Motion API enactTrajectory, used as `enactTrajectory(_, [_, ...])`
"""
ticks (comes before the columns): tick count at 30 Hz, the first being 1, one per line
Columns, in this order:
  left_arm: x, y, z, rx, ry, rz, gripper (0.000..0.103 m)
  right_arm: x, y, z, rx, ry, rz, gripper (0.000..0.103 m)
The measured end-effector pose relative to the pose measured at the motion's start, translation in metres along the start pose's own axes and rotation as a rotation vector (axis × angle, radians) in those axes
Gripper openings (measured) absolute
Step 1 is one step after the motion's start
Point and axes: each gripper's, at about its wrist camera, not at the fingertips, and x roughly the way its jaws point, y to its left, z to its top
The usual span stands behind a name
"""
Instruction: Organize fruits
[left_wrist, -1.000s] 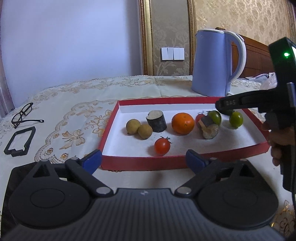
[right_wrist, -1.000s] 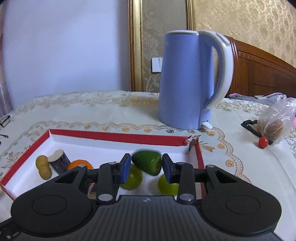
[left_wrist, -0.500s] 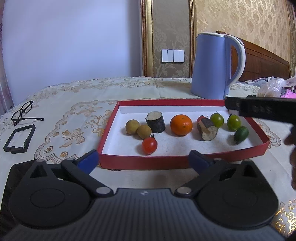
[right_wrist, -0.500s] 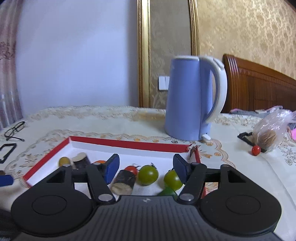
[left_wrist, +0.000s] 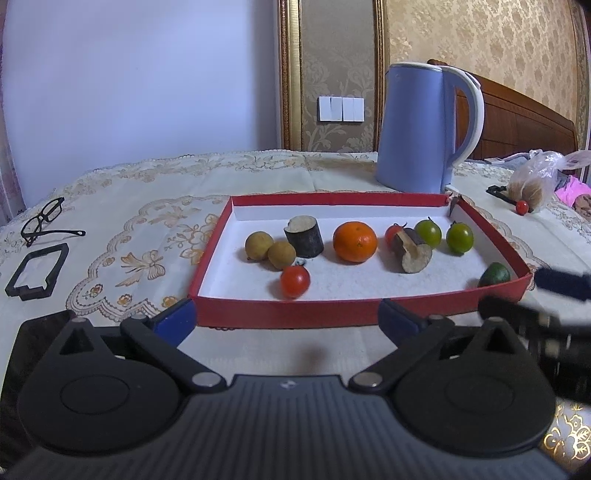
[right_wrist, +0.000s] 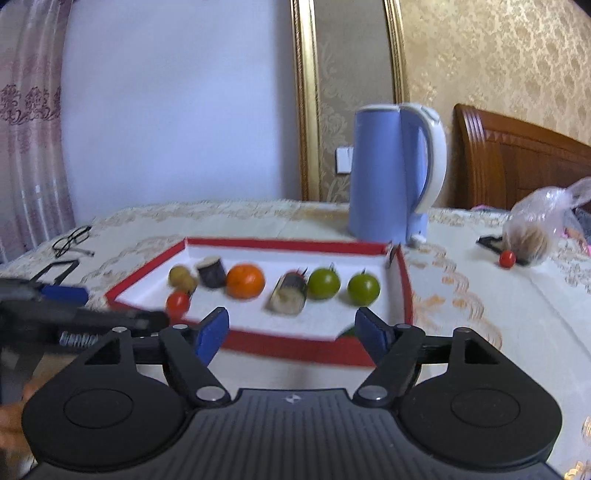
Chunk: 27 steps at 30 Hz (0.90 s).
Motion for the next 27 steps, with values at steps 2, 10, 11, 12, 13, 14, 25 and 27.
enactTrajectory(2, [0.0, 0.0, -0.002, -0.004, 0.004, -0.003, 0.103, -0.001, 0.004, -0.007, -0.014, 0.026, 0.018, 0.08])
enactTrajectory(10, [0.001, -0.001, -0.009, -0.001, 0.02, -0.019, 0.103, 0.007, 0.012, -0.017, -0.069, 0.099, 0.045, 0.087])
enactTrajectory(11, [0.002, -0.001, -0.01, -0.001, 0.022, -0.021, 0.103, 0.01, 0.012, -0.016, -0.073, 0.113, 0.046, 0.087])
enactTrajectory(12, [0.003, -0.001, -0.01, -0.001, 0.025, -0.022, 0.103, 0.013, 0.013, -0.016, -0.083, 0.125, 0.051, 0.087])
enactTrajectory(13, [0.004, -0.001, -0.01, -0.002, 0.029, -0.021, 0.103, 0.015, 0.014, -0.016, -0.096, 0.131, 0.054, 0.087])
enactTrajectory(14, [0.004, -0.001, -0.01, -0.005, 0.032, -0.022, 0.103, 0.017, 0.015, -0.016, -0.109, 0.138, 0.055, 0.087])
enactTrajectory(25, [0.007, -0.001, -0.013, 0.006, 0.037, -0.014, 0.103, 0.039, 0.018, -0.015, -0.209, 0.213, 0.068, 0.098])
enactTrajectory(27, [0.008, -0.001, -0.013, 0.01, 0.036, -0.014, 0.103, 0.041, 0.015, -0.014, -0.195, 0.229, 0.073, 0.101])
